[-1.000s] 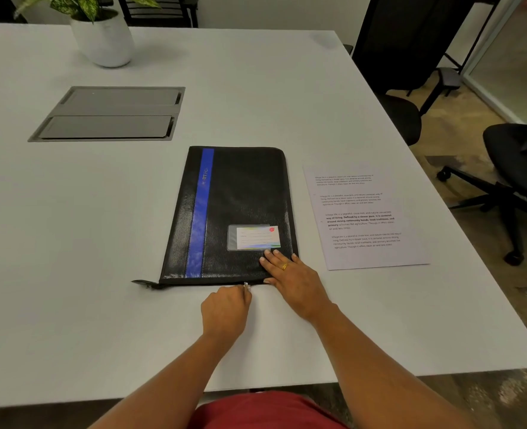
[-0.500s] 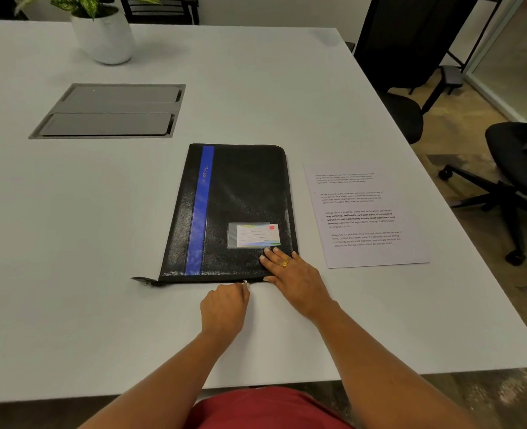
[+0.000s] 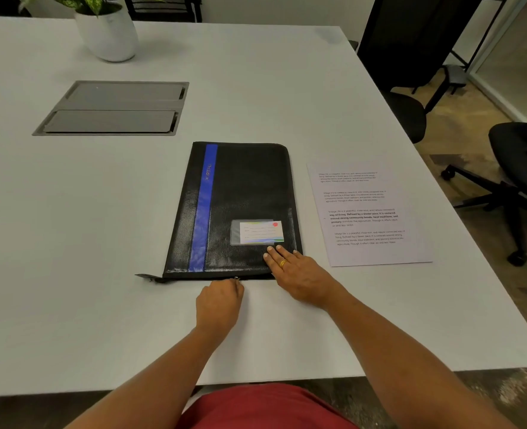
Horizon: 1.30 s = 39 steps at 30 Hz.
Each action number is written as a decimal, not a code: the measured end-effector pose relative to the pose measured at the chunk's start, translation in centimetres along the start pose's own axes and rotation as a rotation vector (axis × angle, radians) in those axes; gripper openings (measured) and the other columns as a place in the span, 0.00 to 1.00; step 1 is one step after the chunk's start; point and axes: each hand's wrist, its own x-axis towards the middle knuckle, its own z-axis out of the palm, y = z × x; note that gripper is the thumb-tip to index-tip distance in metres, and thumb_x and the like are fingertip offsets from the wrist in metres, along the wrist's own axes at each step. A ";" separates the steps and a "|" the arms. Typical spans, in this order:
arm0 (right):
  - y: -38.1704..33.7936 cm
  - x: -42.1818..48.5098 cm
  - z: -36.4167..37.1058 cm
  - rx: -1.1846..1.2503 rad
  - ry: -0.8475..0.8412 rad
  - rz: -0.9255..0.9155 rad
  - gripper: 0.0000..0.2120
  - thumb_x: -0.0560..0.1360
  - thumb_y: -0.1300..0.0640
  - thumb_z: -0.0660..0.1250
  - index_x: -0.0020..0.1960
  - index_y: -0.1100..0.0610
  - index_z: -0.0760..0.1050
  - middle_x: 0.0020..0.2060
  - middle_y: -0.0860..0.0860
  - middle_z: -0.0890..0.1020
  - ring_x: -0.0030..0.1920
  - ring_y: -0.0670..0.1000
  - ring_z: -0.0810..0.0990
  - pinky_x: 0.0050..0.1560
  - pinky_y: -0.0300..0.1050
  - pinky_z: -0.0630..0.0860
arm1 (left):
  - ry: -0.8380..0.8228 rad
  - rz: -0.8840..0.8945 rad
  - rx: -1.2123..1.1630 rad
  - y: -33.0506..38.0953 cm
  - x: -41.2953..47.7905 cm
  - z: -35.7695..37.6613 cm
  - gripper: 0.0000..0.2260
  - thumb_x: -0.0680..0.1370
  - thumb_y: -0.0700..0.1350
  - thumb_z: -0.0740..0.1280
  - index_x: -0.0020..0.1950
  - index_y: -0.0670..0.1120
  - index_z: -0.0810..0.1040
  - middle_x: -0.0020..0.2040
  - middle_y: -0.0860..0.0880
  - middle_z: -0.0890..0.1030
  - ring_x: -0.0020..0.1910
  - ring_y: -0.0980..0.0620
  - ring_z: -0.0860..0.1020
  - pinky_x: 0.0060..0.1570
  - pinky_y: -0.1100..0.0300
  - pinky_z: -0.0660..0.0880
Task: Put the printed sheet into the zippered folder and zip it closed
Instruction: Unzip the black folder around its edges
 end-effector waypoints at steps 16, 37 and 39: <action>-1.3 0.1 0.7 0.111 0.066 0.116 0.23 0.82 0.54 0.46 0.74 0.60 0.48 0.75 0.59 0.55 0.74 0.61 0.54 0.71 0.59 0.59 | -0.013 0.020 0.043 -0.5 -0.1 -0.3 0.18 0.81 0.50 0.52 0.48 0.43 0.78 0.49 0.42 0.81 0.49 0.40 0.78 0.46 0.53 0.72; -0.6 -0.3 0.9 0.038 0.044 0.073 0.24 0.81 0.61 0.48 0.74 0.61 0.45 0.75 0.59 0.52 0.75 0.60 0.53 0.71 0.57 0.60 | 0.035 -0.083 0.077 -4.4 -0.3 -1.9 0.20 0.82 0.51 0.50 0.47 0.41 0.78 0.47 0.41 0.81 0.47 0.42 0.78 0.42 0.56 0.70; -0.6 -0.3 0.9 0.033 0.036 0.075 0.24 0.81 0.61 0.48 0.74 0.61 0.45 0.75 0.59 0.53 0.74 0.60 0.54 0.71 0.57 0.61 | 0.029 -0.068 0.079 -4.7 -0.4 -1.9 0.20 0.82 0.51 0.50 0.47 0.41 0.78 0.46 0.42 0.81 0.46 0.42 0.79 0.41 0.56 0.69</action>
